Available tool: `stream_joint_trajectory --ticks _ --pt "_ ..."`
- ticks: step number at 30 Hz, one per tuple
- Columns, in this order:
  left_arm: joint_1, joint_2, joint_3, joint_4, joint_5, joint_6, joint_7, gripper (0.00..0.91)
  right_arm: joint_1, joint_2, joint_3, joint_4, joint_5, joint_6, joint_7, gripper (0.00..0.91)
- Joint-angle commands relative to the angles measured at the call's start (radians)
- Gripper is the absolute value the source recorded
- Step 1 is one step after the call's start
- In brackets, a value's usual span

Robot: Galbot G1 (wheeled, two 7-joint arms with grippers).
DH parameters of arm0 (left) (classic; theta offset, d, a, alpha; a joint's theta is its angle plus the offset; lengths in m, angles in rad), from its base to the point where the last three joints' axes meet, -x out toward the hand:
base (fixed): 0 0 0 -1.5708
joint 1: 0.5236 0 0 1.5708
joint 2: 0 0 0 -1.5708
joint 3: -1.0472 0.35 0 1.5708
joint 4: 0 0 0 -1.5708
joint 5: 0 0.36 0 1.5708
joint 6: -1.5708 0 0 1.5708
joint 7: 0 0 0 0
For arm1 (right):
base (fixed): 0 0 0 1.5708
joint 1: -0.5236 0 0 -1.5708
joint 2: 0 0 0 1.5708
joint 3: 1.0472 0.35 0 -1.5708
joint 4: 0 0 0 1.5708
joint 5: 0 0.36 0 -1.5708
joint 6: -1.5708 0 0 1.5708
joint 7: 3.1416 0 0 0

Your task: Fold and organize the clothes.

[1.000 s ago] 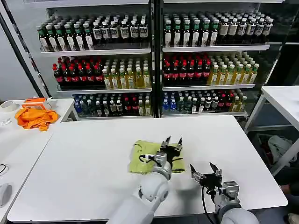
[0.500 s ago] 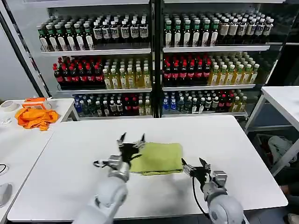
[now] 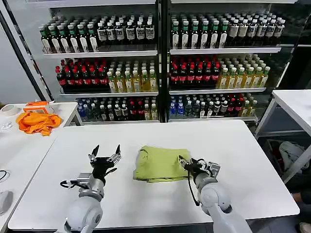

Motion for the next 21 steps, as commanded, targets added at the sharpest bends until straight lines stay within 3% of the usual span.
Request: stream_joint_trajectory --ticks 1,21 --pt "0.072 0.04 -0.06 -0.033 -0.009 -0.007 0.001 0.907 0.092 0.062 -0.024 -0.132 0.075 0.02 0.046 0.0" --pt "0.065 0.043 -0.042 -0.007 -0.008 -0.009 0.001 0.907 0.138 -0.007 0.022 -0.212 -0.025 0.05 -0.008 0.0"
